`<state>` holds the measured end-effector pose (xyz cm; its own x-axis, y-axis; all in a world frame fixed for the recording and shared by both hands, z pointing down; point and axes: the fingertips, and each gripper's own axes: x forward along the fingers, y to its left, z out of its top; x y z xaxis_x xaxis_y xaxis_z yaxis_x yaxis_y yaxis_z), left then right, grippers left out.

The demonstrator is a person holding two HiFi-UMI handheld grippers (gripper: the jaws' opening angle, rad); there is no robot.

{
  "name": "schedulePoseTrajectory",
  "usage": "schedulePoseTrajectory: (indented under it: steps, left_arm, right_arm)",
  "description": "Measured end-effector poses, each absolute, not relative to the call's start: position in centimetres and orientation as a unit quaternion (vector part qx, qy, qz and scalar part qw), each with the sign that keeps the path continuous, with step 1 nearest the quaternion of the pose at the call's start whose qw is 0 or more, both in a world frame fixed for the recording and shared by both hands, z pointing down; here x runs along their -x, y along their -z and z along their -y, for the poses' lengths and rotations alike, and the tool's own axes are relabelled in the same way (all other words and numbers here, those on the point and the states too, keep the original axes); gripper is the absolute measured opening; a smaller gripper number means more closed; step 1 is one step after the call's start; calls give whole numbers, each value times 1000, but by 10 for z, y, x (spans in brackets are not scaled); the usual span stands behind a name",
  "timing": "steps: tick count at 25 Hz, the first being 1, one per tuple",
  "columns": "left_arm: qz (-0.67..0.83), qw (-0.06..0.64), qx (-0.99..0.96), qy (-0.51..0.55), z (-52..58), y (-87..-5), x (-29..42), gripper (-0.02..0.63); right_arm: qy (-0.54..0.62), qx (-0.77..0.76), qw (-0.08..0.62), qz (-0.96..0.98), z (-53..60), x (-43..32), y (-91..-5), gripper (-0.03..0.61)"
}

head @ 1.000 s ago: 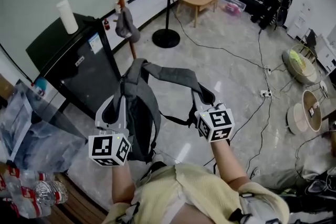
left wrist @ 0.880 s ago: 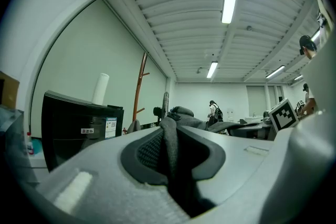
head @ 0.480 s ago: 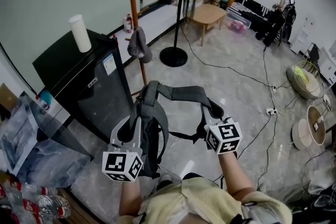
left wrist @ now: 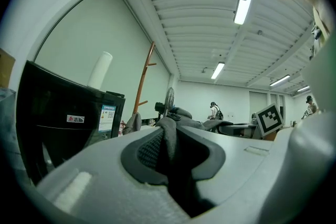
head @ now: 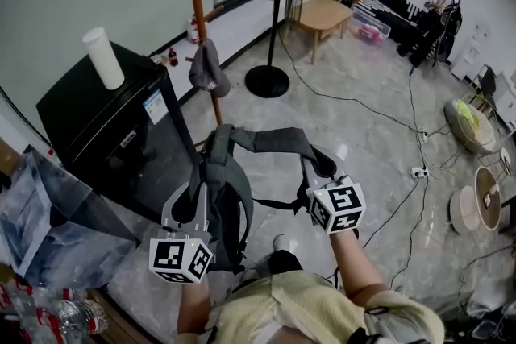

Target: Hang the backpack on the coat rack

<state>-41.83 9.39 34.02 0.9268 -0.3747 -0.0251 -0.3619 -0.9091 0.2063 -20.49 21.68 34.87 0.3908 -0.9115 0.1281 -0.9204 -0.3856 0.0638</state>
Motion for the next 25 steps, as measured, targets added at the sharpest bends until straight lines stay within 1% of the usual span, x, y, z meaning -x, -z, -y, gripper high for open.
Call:
schedulePoseTrajectory:
  steps: [11, 18, 25]
  left_arm:
    - [273, 87, -958, 25, -62, -335, 357, 58]
    - [324, 70, -943, 25, -54, -324, 331, 58]
    - [368, 53, -927, 44, -46, -317, 313, 58]
  right_arm:
    - [-36, -781, 57, 621, -149, 119, -353, 37]
    - [-27, -747, 34, 663, -115, 83, -348, 37]
    - [-3, -715, 17, 699, -87, 66, -332, 37]
